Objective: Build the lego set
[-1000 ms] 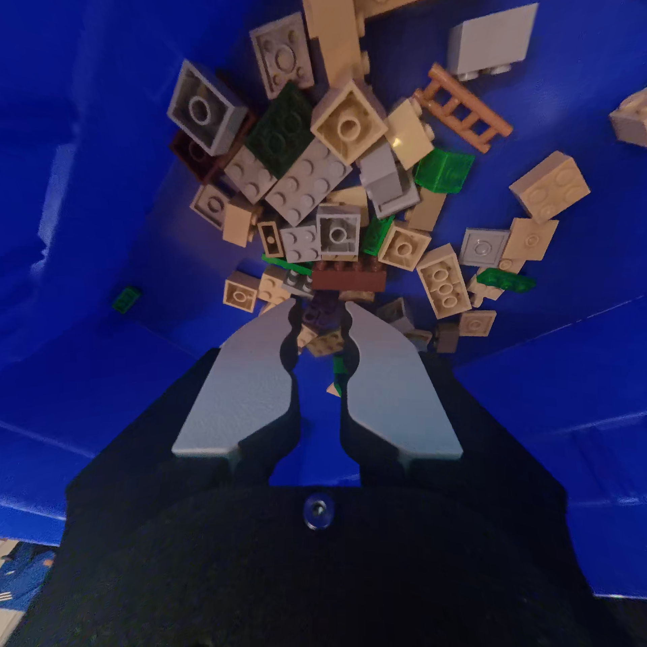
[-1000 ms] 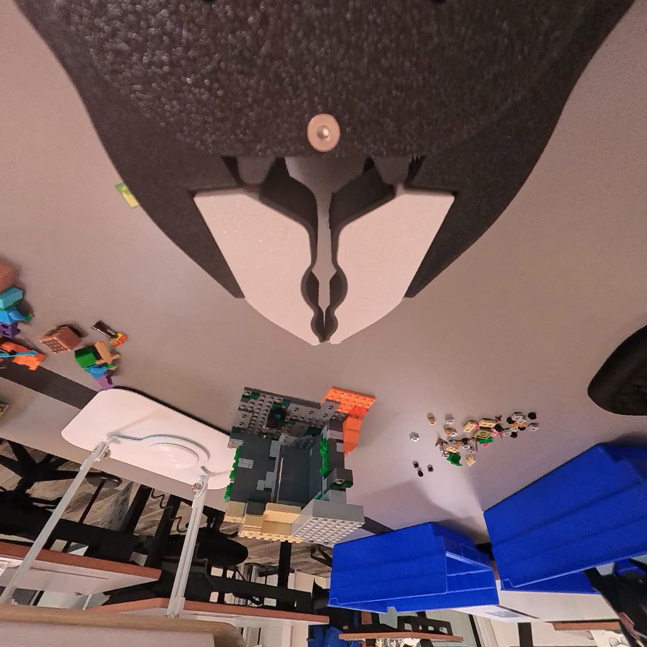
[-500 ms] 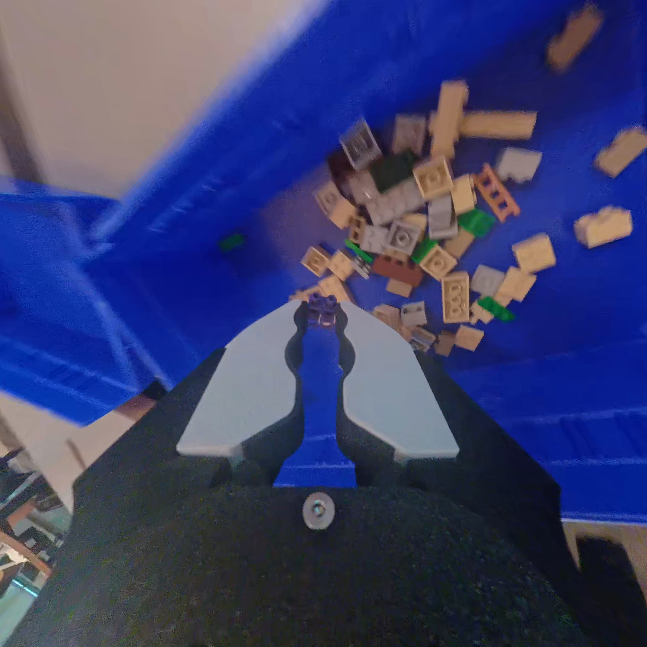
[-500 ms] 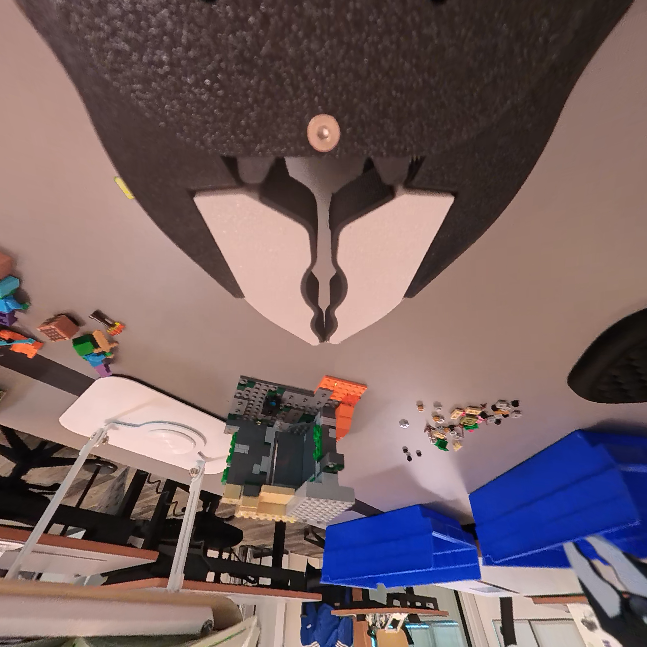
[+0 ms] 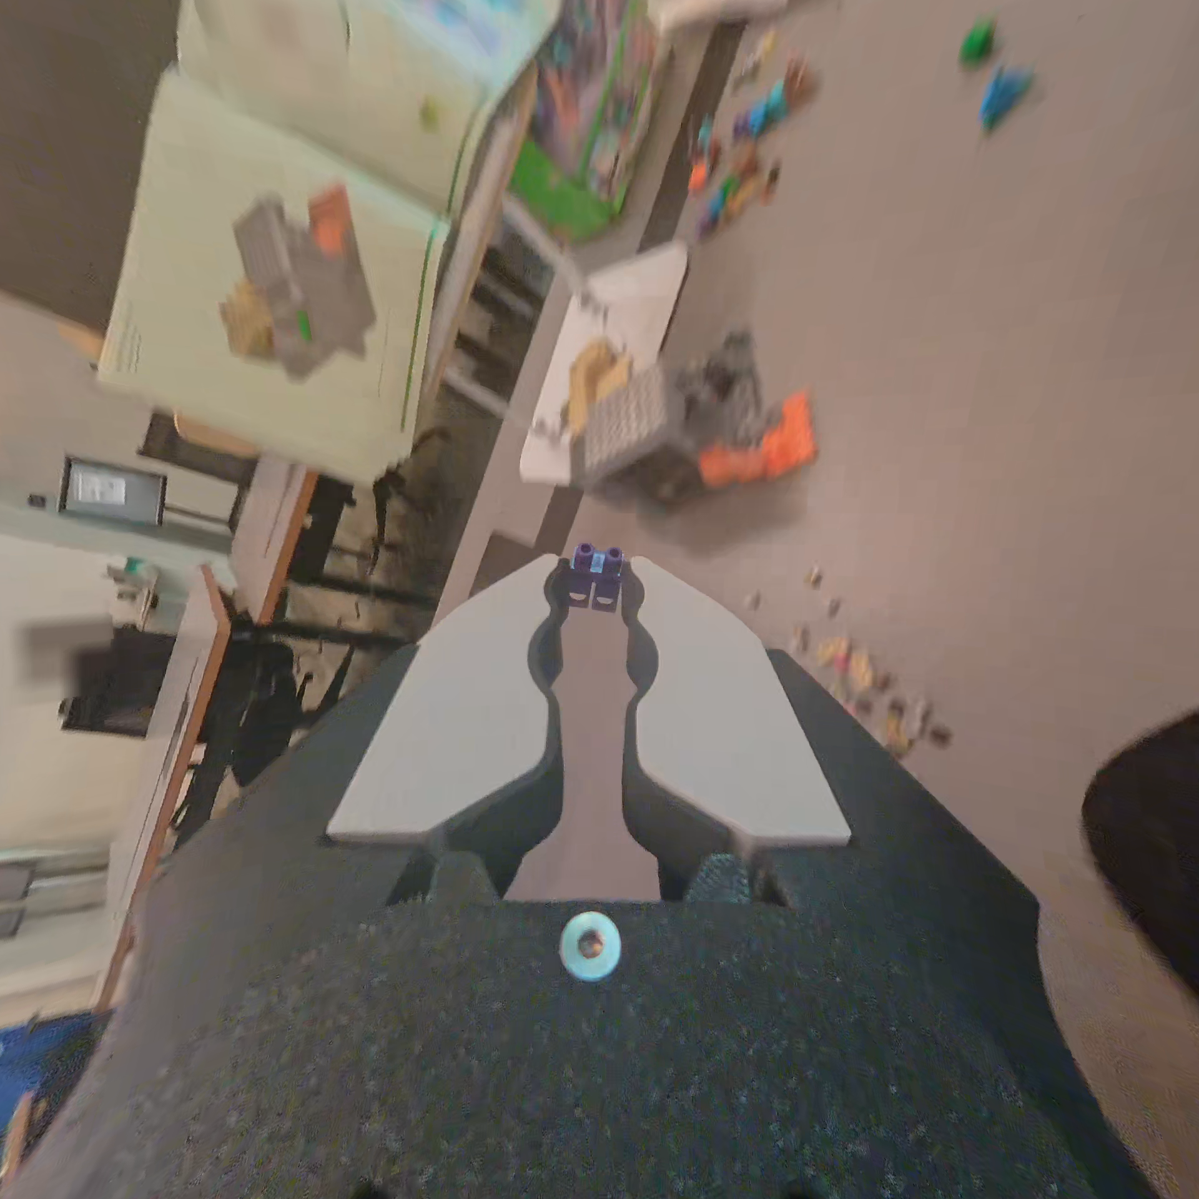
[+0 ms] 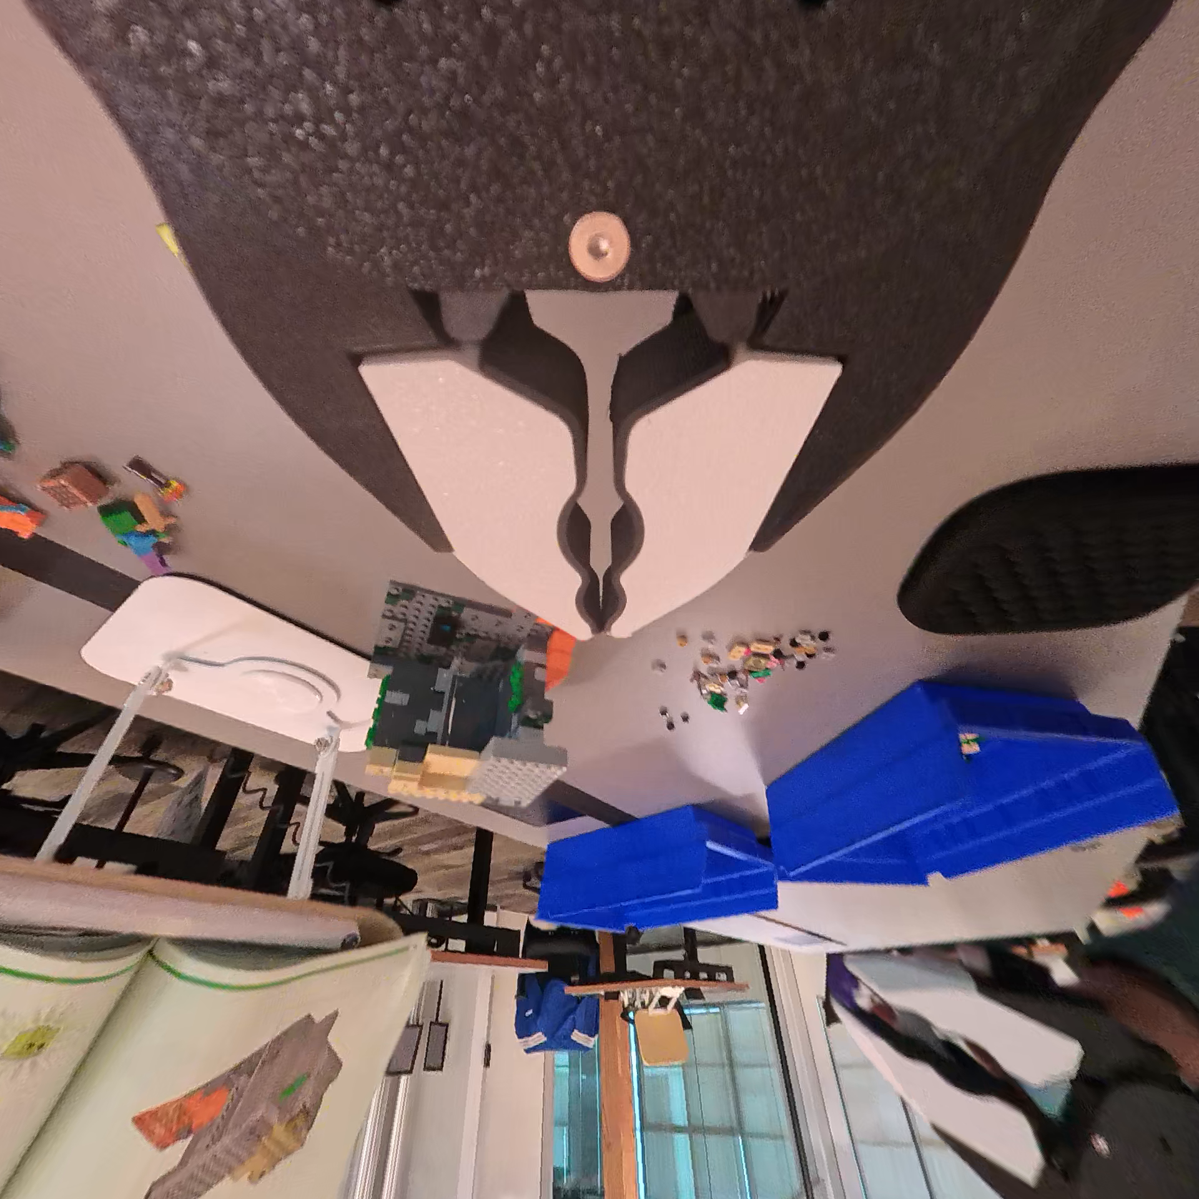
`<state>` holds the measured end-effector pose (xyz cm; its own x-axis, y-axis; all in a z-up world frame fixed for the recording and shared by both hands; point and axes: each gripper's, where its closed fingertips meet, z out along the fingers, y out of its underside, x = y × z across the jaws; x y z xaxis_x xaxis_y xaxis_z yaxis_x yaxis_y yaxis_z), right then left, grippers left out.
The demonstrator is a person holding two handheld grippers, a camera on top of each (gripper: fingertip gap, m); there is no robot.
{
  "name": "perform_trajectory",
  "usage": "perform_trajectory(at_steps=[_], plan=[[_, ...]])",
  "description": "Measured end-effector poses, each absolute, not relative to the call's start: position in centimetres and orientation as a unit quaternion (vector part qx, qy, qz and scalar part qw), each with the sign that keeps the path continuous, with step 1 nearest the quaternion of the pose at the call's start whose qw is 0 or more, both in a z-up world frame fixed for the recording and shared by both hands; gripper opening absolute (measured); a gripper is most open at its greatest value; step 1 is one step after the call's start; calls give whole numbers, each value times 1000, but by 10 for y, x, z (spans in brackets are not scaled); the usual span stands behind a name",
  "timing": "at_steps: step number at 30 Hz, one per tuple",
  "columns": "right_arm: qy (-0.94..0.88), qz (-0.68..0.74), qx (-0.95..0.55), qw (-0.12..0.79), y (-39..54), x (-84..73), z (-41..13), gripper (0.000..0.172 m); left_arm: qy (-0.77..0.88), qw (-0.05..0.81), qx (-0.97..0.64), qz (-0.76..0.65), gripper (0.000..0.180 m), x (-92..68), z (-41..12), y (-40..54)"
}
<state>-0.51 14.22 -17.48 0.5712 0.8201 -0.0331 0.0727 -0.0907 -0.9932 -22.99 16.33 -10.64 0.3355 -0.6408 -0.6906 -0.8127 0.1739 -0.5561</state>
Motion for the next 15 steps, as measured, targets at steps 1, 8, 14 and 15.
perform_trajectory(at_steps=[1, 8, 14, 15], plan=[[-331, 325, -664, 587, 140, -6, -169, 0, 568, 526, -629, 68, 15, -207, -109, 162], [-294, 360, -674, 574, 134, 4, -149, 6, 524, 579, -620, -78, 15, -69, -146, 148], [-271, 394, -714, 511, 128, 14, -166, 23, 497, 614, -603, -109, 15, -17, -167, 147], [-271, 395, -720, 502, 126, 13, -169, 24, 494, 621, -599, -106, 15, -14, -170, 147]])
